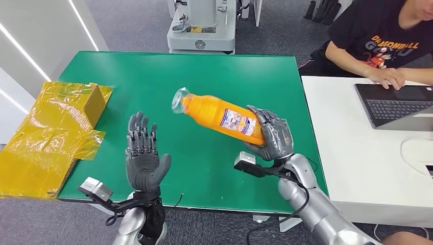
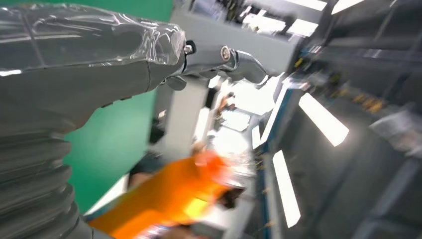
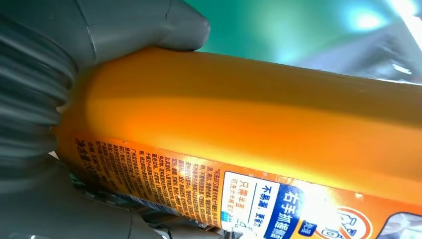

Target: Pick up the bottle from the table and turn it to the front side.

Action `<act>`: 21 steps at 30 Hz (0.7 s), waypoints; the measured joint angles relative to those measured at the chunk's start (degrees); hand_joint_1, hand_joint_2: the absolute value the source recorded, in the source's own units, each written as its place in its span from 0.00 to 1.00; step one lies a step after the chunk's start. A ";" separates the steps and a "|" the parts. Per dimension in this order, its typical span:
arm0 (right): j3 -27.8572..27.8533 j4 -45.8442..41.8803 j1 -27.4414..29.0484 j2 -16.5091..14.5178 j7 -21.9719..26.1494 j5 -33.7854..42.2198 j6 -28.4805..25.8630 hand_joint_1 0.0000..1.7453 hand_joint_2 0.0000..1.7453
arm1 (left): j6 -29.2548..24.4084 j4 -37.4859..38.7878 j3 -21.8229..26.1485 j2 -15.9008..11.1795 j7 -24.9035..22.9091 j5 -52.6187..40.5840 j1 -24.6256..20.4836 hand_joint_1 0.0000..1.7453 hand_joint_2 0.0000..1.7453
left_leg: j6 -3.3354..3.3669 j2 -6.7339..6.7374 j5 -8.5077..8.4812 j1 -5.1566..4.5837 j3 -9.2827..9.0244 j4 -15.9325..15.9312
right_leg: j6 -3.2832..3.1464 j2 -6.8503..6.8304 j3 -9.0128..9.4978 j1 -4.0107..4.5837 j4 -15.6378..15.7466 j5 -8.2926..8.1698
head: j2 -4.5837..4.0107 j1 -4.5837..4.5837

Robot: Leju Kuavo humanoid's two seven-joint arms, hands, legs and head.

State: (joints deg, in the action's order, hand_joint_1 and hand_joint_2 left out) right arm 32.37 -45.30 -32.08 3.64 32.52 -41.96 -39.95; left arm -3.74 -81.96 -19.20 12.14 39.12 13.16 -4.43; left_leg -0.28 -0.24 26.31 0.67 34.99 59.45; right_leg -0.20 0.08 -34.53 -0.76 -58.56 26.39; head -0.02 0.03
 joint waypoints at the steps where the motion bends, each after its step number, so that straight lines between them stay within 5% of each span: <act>1: -3.36 -1.63 1.78 -1.31 2.59 -0.99 0.00 1.00 1.00 | -0.14 1.14 -0.69 -0.15 -0.23 -0.35 -0.58 0.00 1.00 | 0.00 0.00 0.01 0.00 0.01 0.00 | 0.00 0.00 -0.02 0.00 0.00 0.01 | 0.00 0.01; 7: -11.90 -7.95 8.11 -5.75 7.28 1.86 0.01 1.00 1.00 | 1.85 5.91 -3.33 -0.95 -4.64 0.55 -3.06 0.00 1.00 | 0.00 -0.01 0.01 0.00 0.03 -0.02 | -0.02 -0.04 -0.04 0.00 0.00 0.06 | 0.00 -0.01; 15: -10.22 -9.65 9.06 -6.60 7.50 3.65 0.02 1.00 1.00 | 3.80 9.27 -5.52 -1.57 -6.27 0.76 -6.00 0.00 1.00 | 0.00 0.06 0.01 -0.01 0.02 -0.01 | -0.02 0.04 -0.06 -0.01 -0.01 0.05 | 0.00 0.01; 21: -2.38 -5.93 6.37 -6.58 2.73 8.66 5.24 1.00 1.00 | 5.05 10.78 -6.75 -1.61 -6.70 0.31 -8.06 0.00 1.00 | -0.01 0.08 0.01 0.00 0.01 -0.02 | -0.03 0.08 -0.07 0.00 -0.02 0.05 | 0.00 0.00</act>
State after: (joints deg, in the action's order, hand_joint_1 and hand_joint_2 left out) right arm 29.98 -51.23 -25.71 -2.93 35.24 -33.30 -34.72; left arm 1.32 -71.18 -25.96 10.53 32.42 13.47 -12.49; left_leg -0.29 -0.15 26.32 0.67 35.00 59.44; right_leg -0.23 0.16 -34.61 -0.76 -58.57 26.44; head -0.02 0.03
